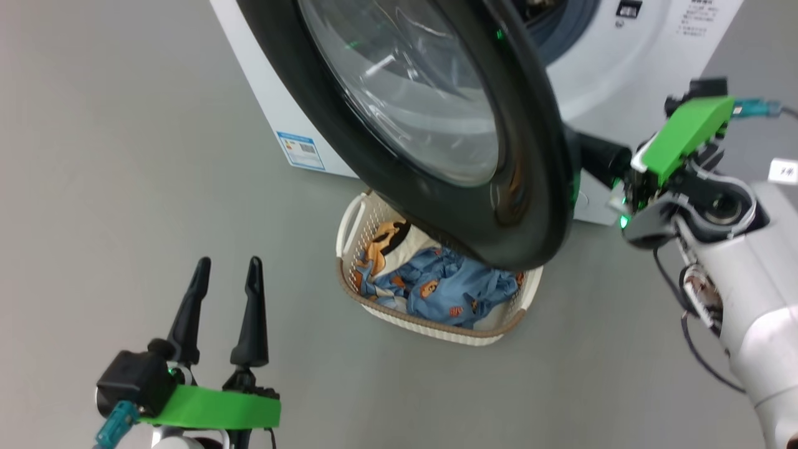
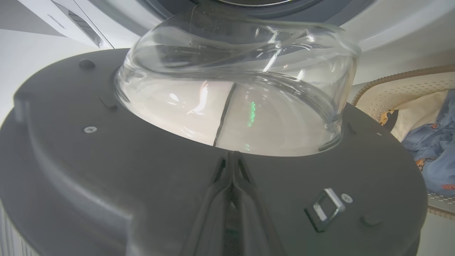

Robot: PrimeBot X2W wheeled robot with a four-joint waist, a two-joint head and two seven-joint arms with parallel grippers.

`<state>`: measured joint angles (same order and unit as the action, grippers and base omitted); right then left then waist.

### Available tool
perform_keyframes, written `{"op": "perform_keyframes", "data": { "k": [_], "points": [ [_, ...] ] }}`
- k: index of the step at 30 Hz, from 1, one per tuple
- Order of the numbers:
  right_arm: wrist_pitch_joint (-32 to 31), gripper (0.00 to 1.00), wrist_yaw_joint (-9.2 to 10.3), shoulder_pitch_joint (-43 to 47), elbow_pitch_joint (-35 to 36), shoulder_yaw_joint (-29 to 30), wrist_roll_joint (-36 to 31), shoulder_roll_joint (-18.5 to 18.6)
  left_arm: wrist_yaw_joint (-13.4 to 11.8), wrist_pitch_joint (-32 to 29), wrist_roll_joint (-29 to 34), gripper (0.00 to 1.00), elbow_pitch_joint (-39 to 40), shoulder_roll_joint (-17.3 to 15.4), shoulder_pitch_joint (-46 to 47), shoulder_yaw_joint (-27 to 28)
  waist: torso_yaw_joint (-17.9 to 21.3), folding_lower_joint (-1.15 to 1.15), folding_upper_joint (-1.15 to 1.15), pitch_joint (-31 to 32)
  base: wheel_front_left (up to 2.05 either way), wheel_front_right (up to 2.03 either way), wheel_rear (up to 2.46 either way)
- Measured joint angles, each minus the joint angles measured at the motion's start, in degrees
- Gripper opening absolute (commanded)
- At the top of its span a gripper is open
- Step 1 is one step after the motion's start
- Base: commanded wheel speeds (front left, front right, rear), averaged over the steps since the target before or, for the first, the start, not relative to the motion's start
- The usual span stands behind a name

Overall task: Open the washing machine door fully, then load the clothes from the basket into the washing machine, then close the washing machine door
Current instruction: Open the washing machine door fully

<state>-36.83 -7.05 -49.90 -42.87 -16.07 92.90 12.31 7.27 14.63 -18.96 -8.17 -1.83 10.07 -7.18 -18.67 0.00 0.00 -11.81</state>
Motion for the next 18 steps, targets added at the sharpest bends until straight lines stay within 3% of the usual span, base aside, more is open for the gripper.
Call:
{"op": "perform_keyframes", "data": {
  "k": [18],
  "points": [
    [-2.0, 0.0, 0.0, 12.6, 5.5, 0.0, 3.3, -2.6, 0.0, 0.0, 0.7, 1.0, -1.7, -0.2, -3.6, 0.6, -6.9, 0.0, 0.0, 5.9, 0.0, 0.0, 0.0]
  ]
}}
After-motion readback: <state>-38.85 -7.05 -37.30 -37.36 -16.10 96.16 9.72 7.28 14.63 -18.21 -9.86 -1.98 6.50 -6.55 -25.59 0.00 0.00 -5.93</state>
